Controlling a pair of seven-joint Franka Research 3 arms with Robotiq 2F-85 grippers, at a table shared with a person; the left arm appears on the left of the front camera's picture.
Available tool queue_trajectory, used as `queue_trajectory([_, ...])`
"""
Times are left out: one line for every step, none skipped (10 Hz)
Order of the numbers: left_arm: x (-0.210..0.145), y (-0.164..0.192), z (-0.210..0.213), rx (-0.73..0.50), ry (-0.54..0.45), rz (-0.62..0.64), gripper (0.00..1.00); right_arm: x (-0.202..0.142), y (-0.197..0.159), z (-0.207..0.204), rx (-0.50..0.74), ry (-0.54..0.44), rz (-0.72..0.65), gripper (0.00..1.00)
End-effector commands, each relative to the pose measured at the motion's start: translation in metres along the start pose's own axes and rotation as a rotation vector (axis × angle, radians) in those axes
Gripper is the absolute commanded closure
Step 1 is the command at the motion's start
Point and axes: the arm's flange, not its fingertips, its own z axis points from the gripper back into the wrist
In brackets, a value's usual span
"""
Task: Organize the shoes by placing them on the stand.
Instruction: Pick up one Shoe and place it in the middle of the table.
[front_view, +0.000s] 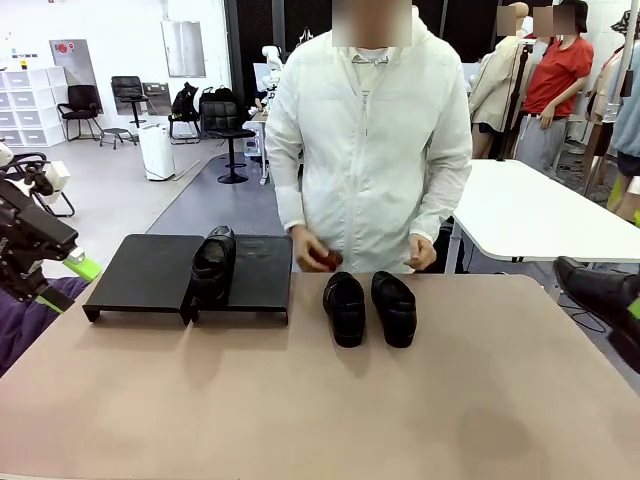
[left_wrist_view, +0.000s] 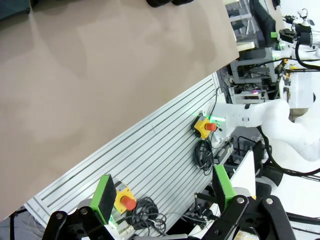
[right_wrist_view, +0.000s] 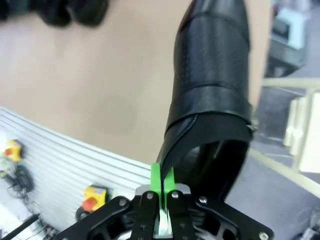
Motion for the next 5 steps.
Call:
queue_trajectory([0.000,0.000,0.001,-0.021,-0.005,-0.019,0.00,0.000,0.068,-0.004,-0.047,-0.050,0.007,1.00])
queue_trajectory([0.000,0.000,0.001,-0.021,-0.005,-0.019,0.00,-0.003,0.115,-0.008,-0.048,-0.054,0.009,1.00])
queue_trajectory([0.000,0.000,0.001,-0.021,-0.005,-0.019,0.00,-0.008,0.169,-0.019,-0.049,-0.080,0.011,1.00])
queue_trajectory([0.000,0.000,0.001,-0.021,-0.005,-0.019,0.00,-0.016,0.203,-0.030,0.012,-0.046,0.034,1.00])
queue_trajectory([0.000,0.000,0.001,-0.021,-0.005,-0.019,0.00,-0.027,0.251,-0.052,0.028,-0.048,0.002,1.00])
